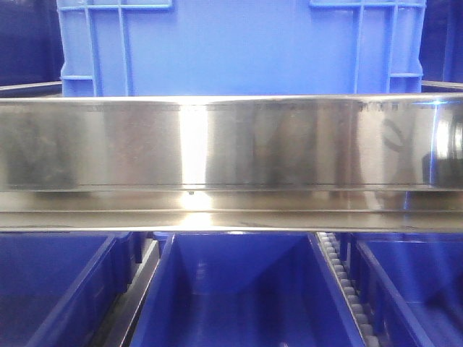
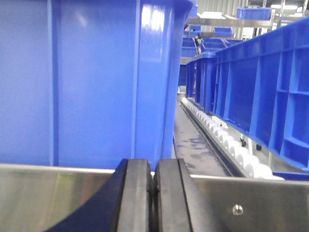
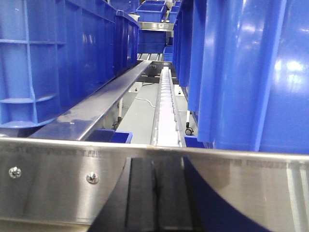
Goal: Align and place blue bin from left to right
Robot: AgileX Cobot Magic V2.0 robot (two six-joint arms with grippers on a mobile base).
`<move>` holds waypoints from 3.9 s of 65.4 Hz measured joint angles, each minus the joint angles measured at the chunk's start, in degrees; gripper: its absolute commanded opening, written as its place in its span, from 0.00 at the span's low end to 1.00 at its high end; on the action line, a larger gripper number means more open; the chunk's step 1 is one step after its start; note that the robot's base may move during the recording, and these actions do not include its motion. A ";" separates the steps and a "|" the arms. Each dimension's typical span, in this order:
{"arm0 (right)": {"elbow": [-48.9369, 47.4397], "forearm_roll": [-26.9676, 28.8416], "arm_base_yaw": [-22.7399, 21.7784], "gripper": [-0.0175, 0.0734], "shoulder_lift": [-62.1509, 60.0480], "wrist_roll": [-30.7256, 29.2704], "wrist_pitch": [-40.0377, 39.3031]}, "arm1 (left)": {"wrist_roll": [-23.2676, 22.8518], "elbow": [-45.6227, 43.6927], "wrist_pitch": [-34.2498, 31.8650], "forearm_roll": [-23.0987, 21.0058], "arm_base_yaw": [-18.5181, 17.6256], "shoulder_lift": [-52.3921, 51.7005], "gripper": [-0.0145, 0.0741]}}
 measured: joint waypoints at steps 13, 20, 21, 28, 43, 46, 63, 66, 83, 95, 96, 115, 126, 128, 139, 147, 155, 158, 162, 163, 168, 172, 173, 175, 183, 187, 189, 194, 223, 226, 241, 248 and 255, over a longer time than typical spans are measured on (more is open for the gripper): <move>0.00 0.00 0.00 0.10 0.00 0.00 -6.44 | 0.00 0.00 -0.65 -1.35 0.00 0.00 0.17; 0.00 0.00 0.00 0.10 0.00 0.00 -9.54 | 0.00 -0.32 -1.66 -2.91 0.00 -0.02 0.17; 0.00 0.00 0.00 0.10 0.00 0.00 -9.76 | 0.00 -0.60 -1.54 -2.89 0.00 -0.02 0.17; -1.01 0.00 0.00 0.10 -0.05 0.00 -10.01 | 0.00 -5.51 0.75 -1.71 0.00 -0.12 0.17; -20.18 0.00 0.22 0.10 0.44 0.00 1.08 | 0.14 -27.76 18.64 6.20 -0.48 1.99 0.26; -25.59 0.00 0.59 0.13 1.59 0.00 4.62 | 0.49 -31.88 22.89 6.49 -1.11 3.61 0.33; -45.12 0.11 1.96 0.67 14.56 0.00 14.36 | 3.33 -49.39 35.97 6.93 -3.75 18.24 0.71; -46.78 0.11 1.96 0.80 17.33 0.00 14.50 | 3.54 -50.84 36.08 6.93 -4.54 21.05 0.76; -52.31 -0.01 3.65 0.82 28.59 0.00 19.64 | 3.65 -56.35 39.74 2.84 -11.41 32.00 0.84; -63.03 -0.01 8.44 0.82 37.41 -0.23 25.38 | 3.65 -65.99 43.24 0.91 -17.27 43.04 0.84; -64.00 -0.11 8.88 0.82 38.20 -0.27 25.84 | 3.65 -66.99 43.64 0.79 -17.73 43.98 0.84; -88.38 -0.37 15.78 0.82 59.78 -0.37 42.08 | 2.83 -90.38 52.77 0.45 -24.96 66.35 0.84; -101.53 -2.88 16.04 0.82 72.62 0.55 54.65 | -2.31 -102.19 59.66 3.35 -25.22 77.32 0.81; -103.70 -3.39 16.04 0.82 74.89 1.17 56.27 | -3.63 -104.11 61.16 4.17 -25.22 78.96 0.81; -115.73 -6.49 16.04 0.82 84.81 5.94 64.67 | -8.30 -115.75 69.94 7.22 -25.22 89.46 0.80; -120.96 -7.51 16.13 0.82 90.58 7.22 65.02 | -11.84 -121.71 71.01 9.04 -25.22 95.35 0.80; -123.53 -7.78 16.13 0.82 95.07 8.35 64.93 | -14.73 -124.55 71.38 11.38 -25.22 99.06 0.80; -123.74 -7.87 16.16 0.82 96.54 8.70 64.90 | -15.54 -124.79 71.54 12.06 -25.22 100.05 0.80; -123.92 -7.87 16.16 0.82 98.20 9.03 64.90 | -15.99 -124.92 71.82 12.54 -25.22 101.20 0.80; -123.92 -7.87 16.16 0.82 98.71 9.13 64.90 | -16.10 -125.03 71.83 12.57 -25.22 101.56 0.80; -123.92 -7.66 16.16 0.82 100.33 9.15 64.90 | -16.28 -125.03 71.83 13.15 -25.22 102.62 0.80; -123.92 -7.54 16.16 0.82 101.43 9.27 64.90 | -16.45 -125.03 71.83 13.28 -25.22 103.55 0.80; -123.92 -7.54 16.16 0.82 101.68 9.27 64.90 | -16.45 -125.05 71.83 13.39 -25.22 103.67 0.80; -123.92 -7.43 16.16 0.82 102.22 9.42 64.90 | -16.45 -125.05 71.83 13.40 -25.22 104.23 0.80; -123.92 -6.52 16.16 0.82 104.10 9.63 64.90 | -16.55 -125.05 71.83 13.97 -25.22 105.61 0.80; -123.92 -5.75 16.16 0.82 105.04 9.63 64.90 | -16.55 -125.05 71.83 14.06 -25.22 106.24 0.80; -123.92 -5.66 16.16 0.82 105.37 9.63 64.90 | -16.55 -125.05 71.83 14.10 -25.22 106.67 0.80; -123.92 -5.43 16.16 0.82 106.45 9.63 64.90 | -16.55 -125.05 71.83 14.19 -25.22 107.43 0.80; -124.06 -5.39 16.16 0.82 110.17 9.63 64.80 | -16.55 -125.05 71.83 13.28 -24.02 111.09 0.80; -124.06 -5.39 16.16 0.82 110.17 9.63 64.80 | -16.55 -125.05 71.83 13.19 -24.02 111.33 0.80; -124.06 -5.39 16.16 0.79 110.56 9.63 64.80 | -16.55 -125.05 71.83 12.93 -23.92 112.26 0.80; -124.06 -5.39 16.16 0.62 110.67 9.63 64.80 | -16.55 -125.05 71.83 12.93 -23.93 112.26 0.79; -124.06 -5.39 16.16 0.34 110.67 9.74 64.80 | -16.55 -125.05 71.83 13.04 -23.93 112.26 0.65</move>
